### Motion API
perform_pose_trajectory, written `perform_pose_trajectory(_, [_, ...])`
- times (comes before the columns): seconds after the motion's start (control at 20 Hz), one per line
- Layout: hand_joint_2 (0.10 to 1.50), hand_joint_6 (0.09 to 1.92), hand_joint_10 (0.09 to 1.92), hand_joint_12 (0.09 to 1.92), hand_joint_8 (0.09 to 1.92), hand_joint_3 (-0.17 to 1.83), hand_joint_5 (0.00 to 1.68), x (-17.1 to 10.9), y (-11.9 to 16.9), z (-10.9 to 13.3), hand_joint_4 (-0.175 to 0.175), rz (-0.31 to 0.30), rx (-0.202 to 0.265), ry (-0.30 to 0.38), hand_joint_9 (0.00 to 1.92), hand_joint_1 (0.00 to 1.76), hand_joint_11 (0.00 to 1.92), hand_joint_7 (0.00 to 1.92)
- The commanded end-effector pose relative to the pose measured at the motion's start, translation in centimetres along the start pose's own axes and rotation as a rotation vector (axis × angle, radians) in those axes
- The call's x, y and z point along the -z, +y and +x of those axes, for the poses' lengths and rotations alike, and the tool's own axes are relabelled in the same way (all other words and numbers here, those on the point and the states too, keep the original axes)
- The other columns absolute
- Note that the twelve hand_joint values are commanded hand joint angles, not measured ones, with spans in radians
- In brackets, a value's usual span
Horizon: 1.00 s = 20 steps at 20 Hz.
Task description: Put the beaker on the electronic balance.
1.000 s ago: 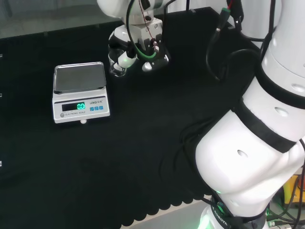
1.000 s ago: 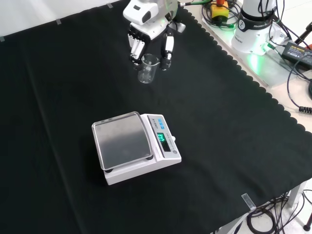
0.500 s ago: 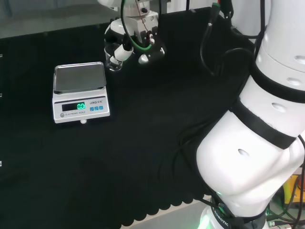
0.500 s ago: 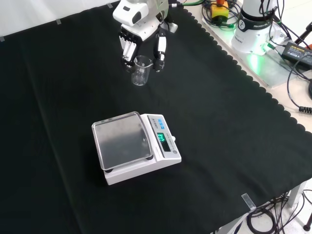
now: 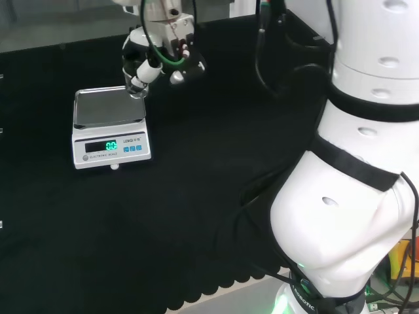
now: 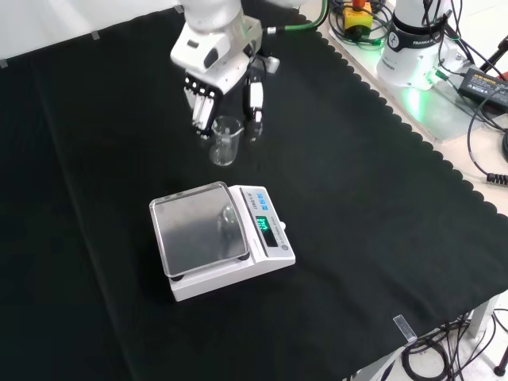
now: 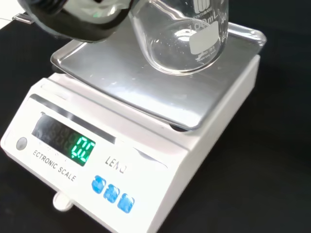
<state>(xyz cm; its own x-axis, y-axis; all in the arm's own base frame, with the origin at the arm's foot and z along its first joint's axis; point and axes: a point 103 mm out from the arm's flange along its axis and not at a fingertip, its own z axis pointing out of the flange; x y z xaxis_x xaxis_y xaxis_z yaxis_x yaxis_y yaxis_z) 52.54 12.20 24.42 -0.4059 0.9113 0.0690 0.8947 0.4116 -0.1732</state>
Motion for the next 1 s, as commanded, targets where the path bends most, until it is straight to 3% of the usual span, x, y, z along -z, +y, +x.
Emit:
perform_pose_trajectory(0.05, [1.12, 1.08, 0.27, 0.65, 0.79, 0.03, 0.93, -1.6, 4.2, 2.6, -0.077, 0.06, 0.054, 0.032, 1.49, 1.1, 1.52, 0.97])
perform_pose_trajectory(0.65, [1.12, 1.08, 0.27, 0.64, 0.79, 0.02, 0.93, -4.0, 9.0, 1.8, -0.076, 0.097, 0.061, 0.057, 1.5, 1.1, 1.52, 0.97])
perform_pose_trajectory(0.8, [1.12, 1.08, 0.27, 0.64, 0.79, 0.02, 0.93, -4.1, 8.9, 1.1, -0.076, 0.088, 0.062, 0.07, 1.5, 1.1, 1.52, 0.97])
perform_pose_trajectory(1.0, [1.13, 1.08, 0.27, 0.64, 0.79, 0.02, 0.93, -4.3, 10.6, 1.0, -0.076, 0.124, 0.048, 0.053, 1.5, 1.1, 1.52, 0.97])
